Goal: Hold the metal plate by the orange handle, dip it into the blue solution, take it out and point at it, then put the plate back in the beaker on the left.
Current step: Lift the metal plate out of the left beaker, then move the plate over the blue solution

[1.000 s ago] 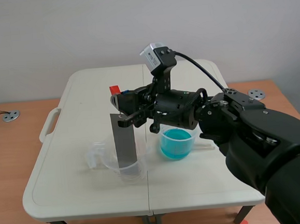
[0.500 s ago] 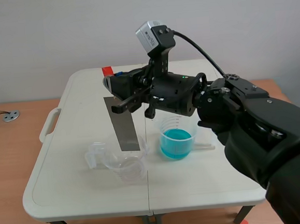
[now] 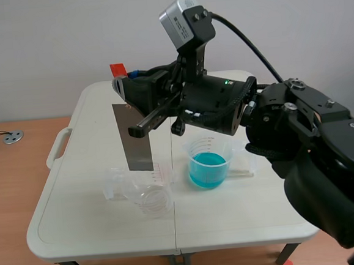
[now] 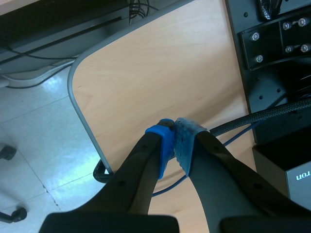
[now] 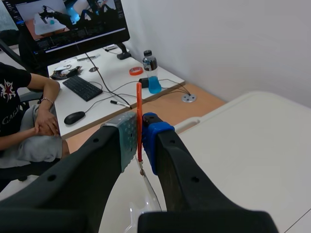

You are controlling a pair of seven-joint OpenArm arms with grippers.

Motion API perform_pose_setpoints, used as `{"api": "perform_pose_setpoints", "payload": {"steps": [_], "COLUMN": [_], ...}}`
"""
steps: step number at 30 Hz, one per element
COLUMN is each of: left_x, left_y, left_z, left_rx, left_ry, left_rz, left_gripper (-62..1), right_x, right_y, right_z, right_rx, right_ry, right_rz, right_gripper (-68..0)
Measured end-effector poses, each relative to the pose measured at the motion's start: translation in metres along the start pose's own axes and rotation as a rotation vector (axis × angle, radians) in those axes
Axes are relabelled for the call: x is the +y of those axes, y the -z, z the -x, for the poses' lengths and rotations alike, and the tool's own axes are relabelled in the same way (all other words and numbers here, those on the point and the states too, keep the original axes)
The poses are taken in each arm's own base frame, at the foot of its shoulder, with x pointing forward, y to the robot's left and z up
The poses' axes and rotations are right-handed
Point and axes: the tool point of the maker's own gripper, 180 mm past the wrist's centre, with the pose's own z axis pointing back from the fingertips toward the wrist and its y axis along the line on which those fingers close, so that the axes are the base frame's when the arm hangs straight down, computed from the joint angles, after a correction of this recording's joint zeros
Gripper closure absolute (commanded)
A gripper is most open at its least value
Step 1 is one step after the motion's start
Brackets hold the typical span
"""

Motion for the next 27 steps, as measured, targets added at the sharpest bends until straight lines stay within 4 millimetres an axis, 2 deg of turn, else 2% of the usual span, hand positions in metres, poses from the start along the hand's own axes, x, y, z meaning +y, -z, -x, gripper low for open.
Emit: {"api": "perform_pose_setpoints", "payload": {"steps": [10,15,18,23,27], "left_x": [0.0,0.0,0.0,0.002,0.015], "left_y": [0.0,0.0,0.0,0.0,-0.004], "left_z": [0.0,0.0,0.0,0.0,-0.007], "left_rx": [0.0,-0.001,0.0,-0.001,-0.032], "left_ry": [0.0,0.0,0.0,-0.001,-0.011], "left_rz": [0.0,0.0,0.0,-0.004,-0.041], "left_gripper": [-2.7,-2.7,-2.7,-2.7,-2.7], "right_x": [0.022,0.03,0.028,0.01,0.0], "right_y": [-0.009,-0.017,-0.024,-0.041,-0.053], "right_z": [-0.052,-0.07,-0.078,-0.085,-0.086], "right_rx": [-0.072,-0.082,-0.08,-0.063,-0.041], "right_ry": [-0.165,-0.251,-0.295,-0.341,-0.376], "right_rz": [-0.063,-0.089,-0.085,-0.044,-0.034], "right_gripper": [-1.3,-1.3,-1.3,-1.3,-1.3]}}
